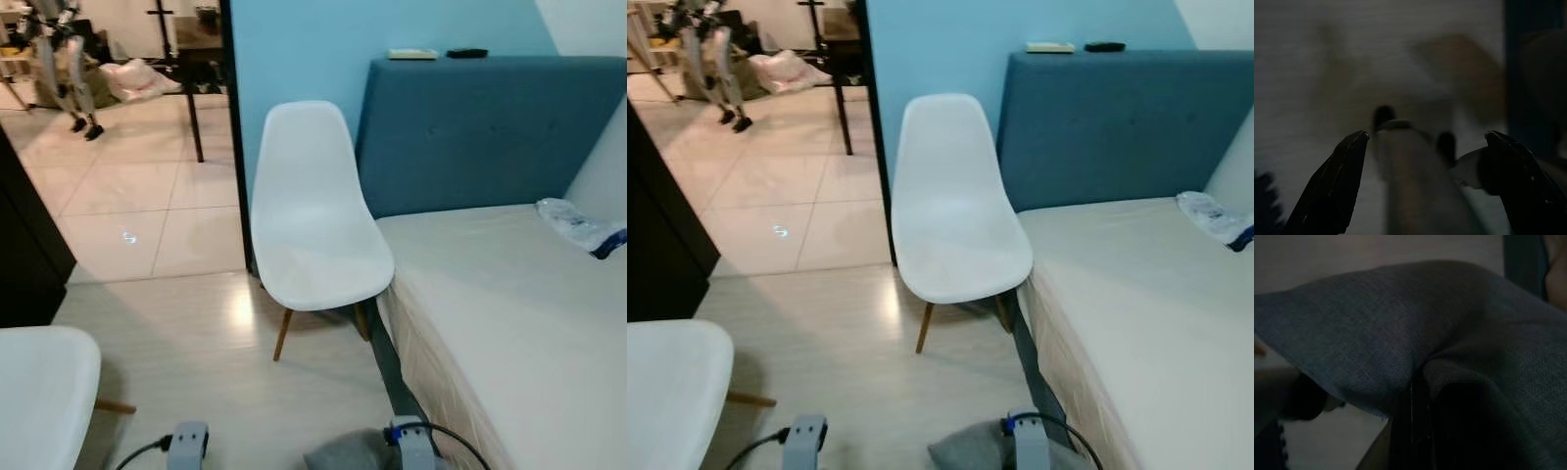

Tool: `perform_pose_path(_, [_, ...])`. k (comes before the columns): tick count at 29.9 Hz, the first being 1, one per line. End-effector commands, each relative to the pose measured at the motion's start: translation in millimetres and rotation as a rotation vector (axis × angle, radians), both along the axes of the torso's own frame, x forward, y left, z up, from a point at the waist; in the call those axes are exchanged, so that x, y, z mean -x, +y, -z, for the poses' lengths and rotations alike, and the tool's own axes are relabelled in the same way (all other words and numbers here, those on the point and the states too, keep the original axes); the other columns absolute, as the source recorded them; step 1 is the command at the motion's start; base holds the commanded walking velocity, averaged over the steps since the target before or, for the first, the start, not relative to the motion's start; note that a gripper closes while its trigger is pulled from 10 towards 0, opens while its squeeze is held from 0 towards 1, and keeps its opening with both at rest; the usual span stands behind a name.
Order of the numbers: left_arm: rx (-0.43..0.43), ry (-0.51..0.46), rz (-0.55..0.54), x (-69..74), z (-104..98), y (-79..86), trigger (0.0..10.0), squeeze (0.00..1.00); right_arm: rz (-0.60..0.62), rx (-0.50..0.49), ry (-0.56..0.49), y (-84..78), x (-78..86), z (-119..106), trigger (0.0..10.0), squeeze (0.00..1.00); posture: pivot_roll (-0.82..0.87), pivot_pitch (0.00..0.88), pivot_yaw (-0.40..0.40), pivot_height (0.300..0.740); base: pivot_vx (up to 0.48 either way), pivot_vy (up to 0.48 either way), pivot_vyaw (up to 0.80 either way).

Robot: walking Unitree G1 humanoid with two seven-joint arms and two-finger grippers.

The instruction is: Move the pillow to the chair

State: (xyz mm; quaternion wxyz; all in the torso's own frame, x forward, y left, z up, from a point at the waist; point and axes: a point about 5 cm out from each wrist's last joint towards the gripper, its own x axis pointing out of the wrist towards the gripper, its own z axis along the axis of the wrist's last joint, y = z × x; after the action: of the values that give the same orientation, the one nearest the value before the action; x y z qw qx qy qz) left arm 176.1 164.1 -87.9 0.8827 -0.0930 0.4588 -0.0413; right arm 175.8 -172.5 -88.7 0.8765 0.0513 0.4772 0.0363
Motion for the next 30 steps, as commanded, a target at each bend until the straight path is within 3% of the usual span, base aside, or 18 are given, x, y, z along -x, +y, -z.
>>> perform_pose_path(1, [-0.016,0.012,-0.001,3.0,1.1,5.6,10.0,0.00,0.016,-0.024,-0.077,3.9,-17.6,-8.8,10.0,0.00,0.09,0.000,-0.041,0.740,0.379,0.000,0.00])
perform_pose_path(3, [-0.016,0.012,0.008,2.9,1.2,4.0,10.0,0.00,0.087,-0.138,-0.172,8.8,-39.8,-22.0,10.0,0.00,0.09,0.000,-0.042,0.740,0.384,0.000,0.00])
perform_pose_path(5, [-0.015,0.012,0.011,2.9,1.2,3.7,10.0,0.00,0.108,-0.176,-0.200,10.0,-46.1,-26.2,10.0,0.00,0.09,0.000,-0.042,0.740,0.386,0.000,0.00])
perform_pose_path(6, [-0.015,0.012,0.013,3.0,1.2,3.4,10.0,0.00,0.195,-0.318,-0.300,13.0,-68.8,-42.5,10.0,0.00,0.09,0.000,-0.041,0.740,0.390,0.000,0.00])
perform_pose_path(8, [-0.014,0.013,0.012,3.3,1.4,3.2,10.0,0.00,0.272,-0.467,-0.390,14.6,-88.2,-58.8,10.0,0.00,0.08,0.000,-0.039,0.740,0.390,0.000,0.00])
perform_pose_path(9, [-0.014,0.013,0.012,3.3,1.4,3.2,10.0,0.00,0.272,-0.467,-0.390,14.6,-88.2,-58.8,10.0,0.00,0.08,0.000,-0.039,0.740,0.390,0.000,0.00])
perform_pose_path(11, [-0.013,0.014,0.016,3.4,1.5,2.3,10.0,0.00,0.307,-0.623,-0.491,15.8,-107.9,-78.5,10.0,0.00,0.08,0.000,-0.042,0.740,0.390,0.000,0.00])
perform_pose_path(13, [-0.012,0.014,0.022,3.4,1.6,1.1,10.0,0.00,0.277,-0.773,-0.626,18.2,-131.8,-107.1,10.0,0.00,0.08,0.000,-0.043,0.740,0.390,0.000,0.00])
perform_pose_path(18, [-0.009,0.017,0.025,4.5,2.1,0.3,10.0,0.00,0.171,-0.946,-0.831,21.5,-160.7,-153.7,10.0,0.00,0.07,0.000,-0.042,0.740,0.391,0.000,0.00])
perform_pose_path(21, [-0.005,0.017,0.027,4.4,2.1,-1.0,10.0,0.00,0.135,-0.978,-0.899,20.3,-168.4,-169.1,10.0,0.00,0.07,0.000,-0.042,0.740,0.393,0.000,0.00])
perform_pose_path(24, [-0.001,0.018,0.025,4.8,2.3,-1.4,10.0,0.00,0.130,-0.933,-0.930,18.6,-173.6,-176.4,10.0,0.00,0.07,0.000,-0.043,0.740,0.398,0.000,0.00])
perform_pose_path(30, [0.003,0.020,0.016,6.2,2.9,-1.1,10.0,0.00,0.228,-0.639,-0.862,0.9,-174.0,-164.3,10.0,0.00,0.08,0.000,-0.048,0.740,0.396,0.000,0.00])
